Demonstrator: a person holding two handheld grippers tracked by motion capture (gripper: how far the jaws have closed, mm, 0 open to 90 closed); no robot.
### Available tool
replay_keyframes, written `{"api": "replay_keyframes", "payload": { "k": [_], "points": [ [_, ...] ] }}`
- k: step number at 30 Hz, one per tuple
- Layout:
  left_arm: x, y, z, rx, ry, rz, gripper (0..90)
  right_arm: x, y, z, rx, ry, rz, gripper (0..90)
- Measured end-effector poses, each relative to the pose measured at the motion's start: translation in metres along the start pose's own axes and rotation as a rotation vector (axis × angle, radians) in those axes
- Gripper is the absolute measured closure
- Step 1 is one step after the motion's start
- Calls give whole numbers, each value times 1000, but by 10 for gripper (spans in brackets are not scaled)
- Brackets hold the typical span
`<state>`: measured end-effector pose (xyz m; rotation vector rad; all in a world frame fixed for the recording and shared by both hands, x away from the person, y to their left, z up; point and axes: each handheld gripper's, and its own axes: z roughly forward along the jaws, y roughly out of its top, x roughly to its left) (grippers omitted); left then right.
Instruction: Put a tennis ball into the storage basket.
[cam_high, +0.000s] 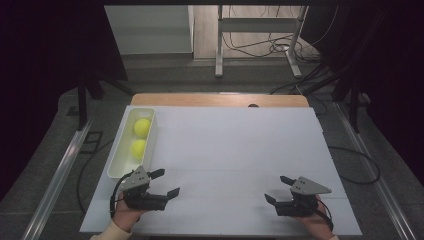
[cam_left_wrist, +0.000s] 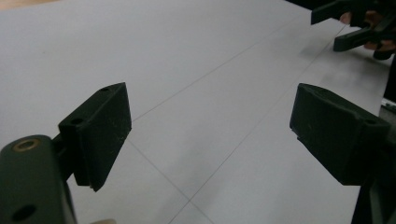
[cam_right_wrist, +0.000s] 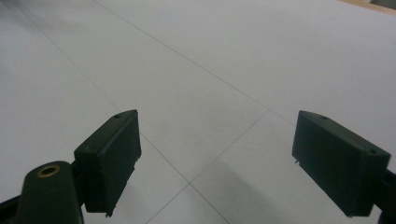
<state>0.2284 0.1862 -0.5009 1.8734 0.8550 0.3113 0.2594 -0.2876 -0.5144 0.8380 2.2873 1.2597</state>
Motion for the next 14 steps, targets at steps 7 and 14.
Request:
{"api": "replay_keyframes", "payload": {
  "k": [7, 14],
  "points": [
    [3, -2, 4, 18, 1, -3, 130, 0, 0, 0, 2, 6, 1, 159],
    [4, -3, 6, 26, 6, -7, 129, 0, 0, 0, -2, 7, 1, 159]
  ]
}}
